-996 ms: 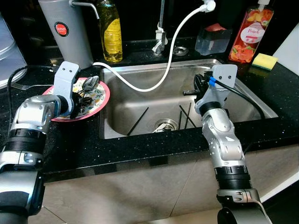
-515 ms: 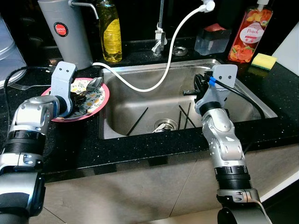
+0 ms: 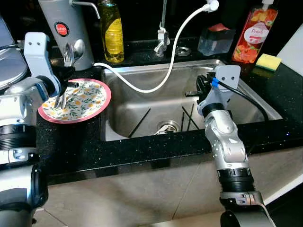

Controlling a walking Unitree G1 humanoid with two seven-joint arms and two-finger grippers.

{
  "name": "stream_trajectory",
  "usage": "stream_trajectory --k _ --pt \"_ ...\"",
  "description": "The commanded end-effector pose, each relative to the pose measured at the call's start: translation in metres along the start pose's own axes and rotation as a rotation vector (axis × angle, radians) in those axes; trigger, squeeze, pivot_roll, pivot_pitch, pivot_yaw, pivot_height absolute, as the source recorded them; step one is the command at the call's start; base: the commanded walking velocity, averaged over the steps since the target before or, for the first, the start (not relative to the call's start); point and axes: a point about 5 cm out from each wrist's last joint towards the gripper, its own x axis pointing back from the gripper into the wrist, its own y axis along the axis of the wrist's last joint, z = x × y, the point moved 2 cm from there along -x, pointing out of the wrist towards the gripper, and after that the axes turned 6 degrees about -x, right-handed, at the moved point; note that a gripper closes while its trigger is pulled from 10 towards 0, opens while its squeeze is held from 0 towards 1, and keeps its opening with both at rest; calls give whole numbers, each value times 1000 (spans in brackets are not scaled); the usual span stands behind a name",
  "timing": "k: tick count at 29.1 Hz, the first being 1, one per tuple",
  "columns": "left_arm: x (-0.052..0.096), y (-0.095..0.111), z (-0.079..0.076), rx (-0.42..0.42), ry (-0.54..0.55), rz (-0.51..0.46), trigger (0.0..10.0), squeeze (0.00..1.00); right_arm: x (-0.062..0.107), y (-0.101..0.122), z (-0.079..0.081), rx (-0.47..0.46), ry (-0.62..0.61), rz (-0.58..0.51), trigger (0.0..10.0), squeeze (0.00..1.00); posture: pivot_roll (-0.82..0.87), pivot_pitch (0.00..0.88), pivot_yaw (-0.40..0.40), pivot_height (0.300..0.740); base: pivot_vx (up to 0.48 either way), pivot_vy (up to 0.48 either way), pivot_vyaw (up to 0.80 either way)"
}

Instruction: Kitchen organization

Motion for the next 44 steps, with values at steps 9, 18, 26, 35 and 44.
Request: stream_trajectory --k 9,18,26,35,44 --pt "-4 9 -14 -43 -54 -30 10000 0 -2 -1 2 -3 5 6 10000 0 79 0 33 740 0 0 0" --pt "-17 -28 -40 -177 -151 150 10000 0 -2 0 3 -5 6 3 10000 0 78 0 32 740 0 0 0" --pt "-41 -34 -99 -283 -376 205 10000 0 -3 1 4 -5 8 -1 10000 0 75 0 33 740 0 0 0" --pt "-54 -59 -139 -331 -482 283 10000 1000 -2 1 3 -4 3 -1 10000 0 65 0 39 740 0 0 0" --pt "-55 -7 -124 -273 -354 52 10000 0 0 1 2 -4 0 1 10000 0 65 0 38 740 0 0 0"
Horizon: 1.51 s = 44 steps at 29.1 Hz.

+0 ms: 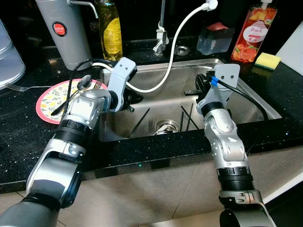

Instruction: Kitchen organization

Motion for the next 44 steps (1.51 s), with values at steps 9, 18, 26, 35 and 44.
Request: stream_trajectory --k 9,18,26,35,44 --pt "33 14 23 -65 117 18 10000 0 1 -1 1 -2 5 9 10000 0 75 0 32 740 0 0 0" --pt "63 -14 25 -2 97 131 10000 0 5 7 35 116 317 123 10000 0 83 0 27 740 0 0 0" --pt "79 -13 31 6 130 142 10000 0 30 15 70 66 635 168 10000 0 85 0 33 740 0 0 0" --pt "86 -25 29 -23 105 182 10000 0 21 24 57 73 533 155 10000 0 79 0 38 740 0 0 0" --pt "103 -36 61 -31 205 246 10000 0 18 28 44 76 474 149 10000 0 82 0 44 740 0 0 0"
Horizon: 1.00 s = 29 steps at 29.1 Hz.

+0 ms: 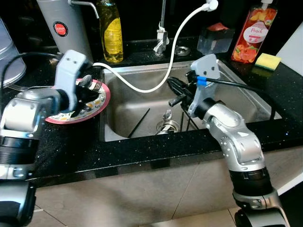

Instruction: Kitchen organization

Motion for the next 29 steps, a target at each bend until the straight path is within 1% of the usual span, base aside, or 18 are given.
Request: stream_trajectory --k 1,3,5,9,11,12,16,17,20,24,29 --pt "4 -4 9 -22 34 23 10000 0 1 0 0 -11 -2 2 10000 0 82 0 44 740 0 0 0" --pt "4 -6 4 -56 10 27 10000 0 0 1 1 -12 3 -1 10000 0 80 0 45 740 0 0 0" --pt "5 -6 2 -62 0 25 10000 0 0 2 2 -11 7 -1 10000 0 82 0 43 740 0 0 0" --pt "5 -10 13 -40 51 30 10000 0 0 1 2 -11 5 2 10000 0 83 0 41 740 0 0 0" --pt "4 -10 15 -33 59 31 10000 0 0 1 1 -11 4 3 10000 0 83 0 41 740 0 0 0" --pt "3 -13 21 -1 85 38 10000 1000 -1 1 1 -11 5 4 10000 0 84 0 35 740 0 0 0" --pt "0 -12 23 11 89 40 10000 1000 -2 1 2 -12 8 4 10000 0 86 0 30 740 0 0 0" --pt "-1 -11 23 23 84 37 10000 0 -2 1 2 -12 10 4 10000 0 86 0 29 740 0 0 0" --pt "-5 -10 25 39 85 36 10000 0 -3 1 3 -12 13 3 10000 0 88 0 26 740 0 0 0" --pt "-18 -14 33 70 68 70 10000 0 -6 2 4 -13 18 -3 10000 0 90 0 29 740 0 0 0" --pt "-22 -16 35 76 63 85 10000 0 -5 2 5 -15 19 -5 10000 0 89 0 31 740 0 0 0"
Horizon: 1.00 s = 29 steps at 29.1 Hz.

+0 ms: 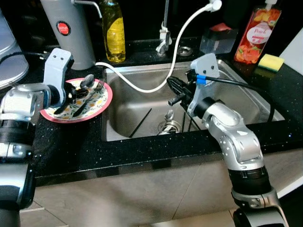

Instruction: Kitchen organization

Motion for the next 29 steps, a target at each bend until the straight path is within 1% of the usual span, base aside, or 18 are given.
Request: stream_trajectory --k 1,4,9,13,14,16,18,20,21,22,23,24,25,29 --pt "-7 2 -7 18 -36 -4 10000 0 0 1 1 -3 1 -4 10000 0 86 0 40 740 0 0 0" --pt "-10 0 -10 43 -60 0 10000 0 1 0 0 -5 -5 -3 10000 0 86 0 41 740 0 0 0" --pt "-13 -1 -11 34 -68 13 10000 0 1 0 0 -6 -7 -4 10000 0 90 0 39 740 0 0 0" --pt "-16 2 -13 27 -84 8 10000 0 0 0 1 -8 -5 -5 10000 0 93 0 37 740 0 0 0" --pt "-18 3 -14 25 -90 7 9608 0 0 0 1 -9 -4 -5 10000 0 94 0 36 740 0 0 0" --pt "-22 3 -17 24 -98 9 9529 0 -1 0 1 -10 -2 -5 10000 0 93 0 37 740 0 0 0" --pt "-25 1 -20 27 -108 15 8902 0 -1 0 2 -10 -2 -6 10000 0 91 0 37 740 0 0 0" --pt "-25 1 -20 27 -108 15 8902 0 -1 0 2 -10 -2 -6 10000 0 91 0 37 740 0 0 0" --pt "-26 0 -21 26 -112 19 8510 0 -1 0 2 -10 -2 -6 10000 0 89 0 39 740 0 0 0" --pt "-28 -1 -23 27 -116 24 6314 0 0 0 2 -10 -4 -6 10000 0 89 0 39 740 0 0 0" --pt "-28 -1 -23 27 -116 24 6314 0 0 0 2 -10 -4 -6 10000 0 89 0 39 740 0 0 0" --pt "-28 -2 -23 27 -119 27 4941 0 0 0 1 -10 -4 -6 10000 0 89 0 39 740 0 0 0" --pt "-30 -5 -23 30 -108 38 0 0 1 0 0 -9 -9 -5 10000 0 85 0 41 740 0 0 0" --pt "-29 -7 -19 33 -93 45 0 0 1 0 0 -9 -12 -5 10000 0 86 0 41 740 0 0 0"
